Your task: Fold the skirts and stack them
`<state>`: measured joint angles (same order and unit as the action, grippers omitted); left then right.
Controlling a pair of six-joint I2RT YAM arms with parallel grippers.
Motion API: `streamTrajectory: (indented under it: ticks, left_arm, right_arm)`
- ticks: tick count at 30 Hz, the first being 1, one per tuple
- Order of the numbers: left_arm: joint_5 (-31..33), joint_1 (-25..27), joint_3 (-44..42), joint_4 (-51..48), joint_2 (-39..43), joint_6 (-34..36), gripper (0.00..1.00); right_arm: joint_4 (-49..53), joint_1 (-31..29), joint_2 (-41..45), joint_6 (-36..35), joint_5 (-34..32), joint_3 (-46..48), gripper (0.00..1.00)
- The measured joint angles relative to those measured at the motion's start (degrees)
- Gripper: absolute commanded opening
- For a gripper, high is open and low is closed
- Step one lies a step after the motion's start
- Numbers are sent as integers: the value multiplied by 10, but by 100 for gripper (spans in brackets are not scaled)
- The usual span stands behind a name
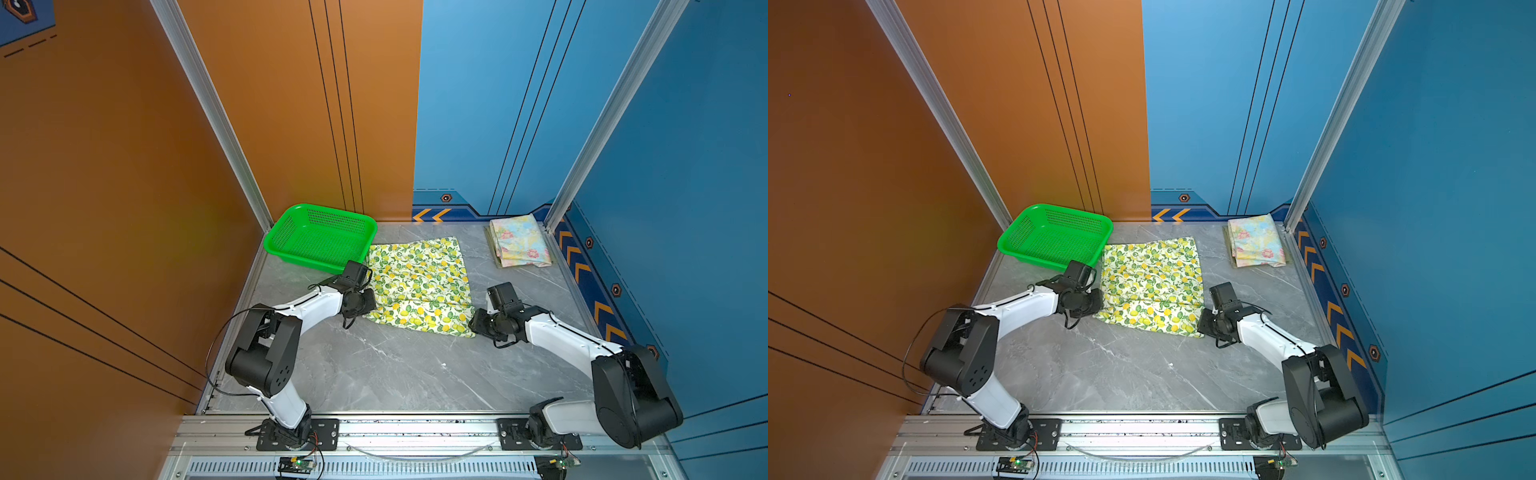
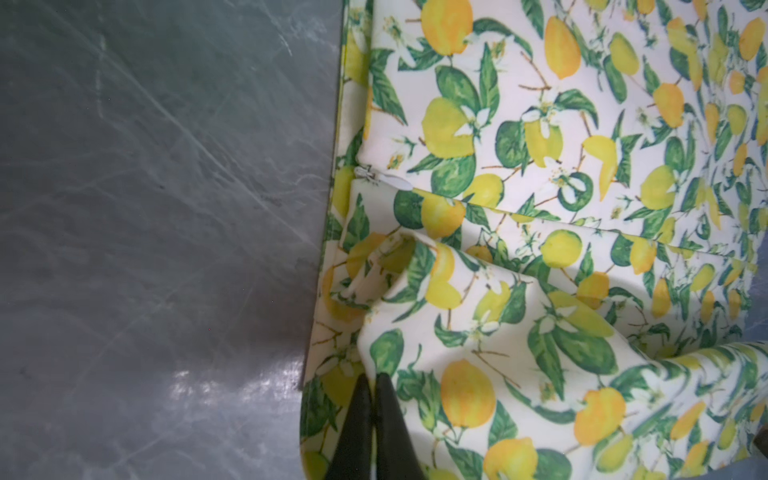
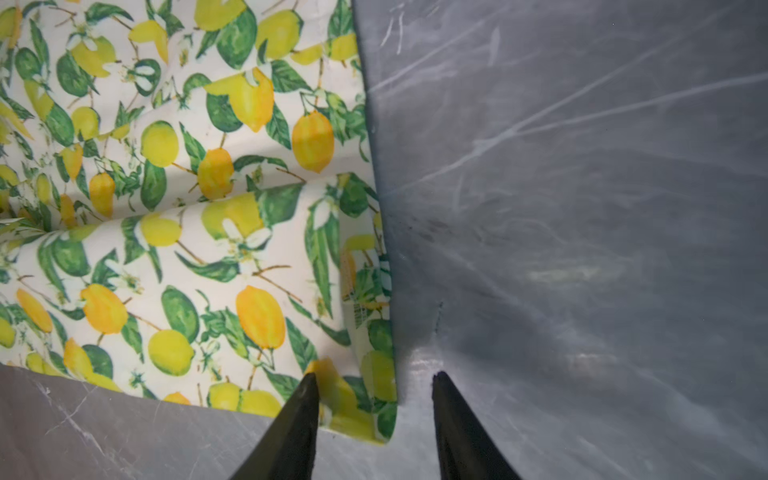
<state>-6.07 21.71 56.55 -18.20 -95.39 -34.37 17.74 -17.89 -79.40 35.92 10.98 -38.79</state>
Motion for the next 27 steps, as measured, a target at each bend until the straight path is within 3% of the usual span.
streamTrajectory:
  ticks: [13,17,27]
  left_arm:
    - [0,0,0,0,10,0,0]
    - [0,0,0,0,10,0,0]
    - [0,0,0,-12,31,0,0]
  right_arm:
    - [-23,-35,-4,36,25,0,14]
    - [-12,-35,9,35,23,0,0]
    - [7,-28,48,29,10,-7,0]
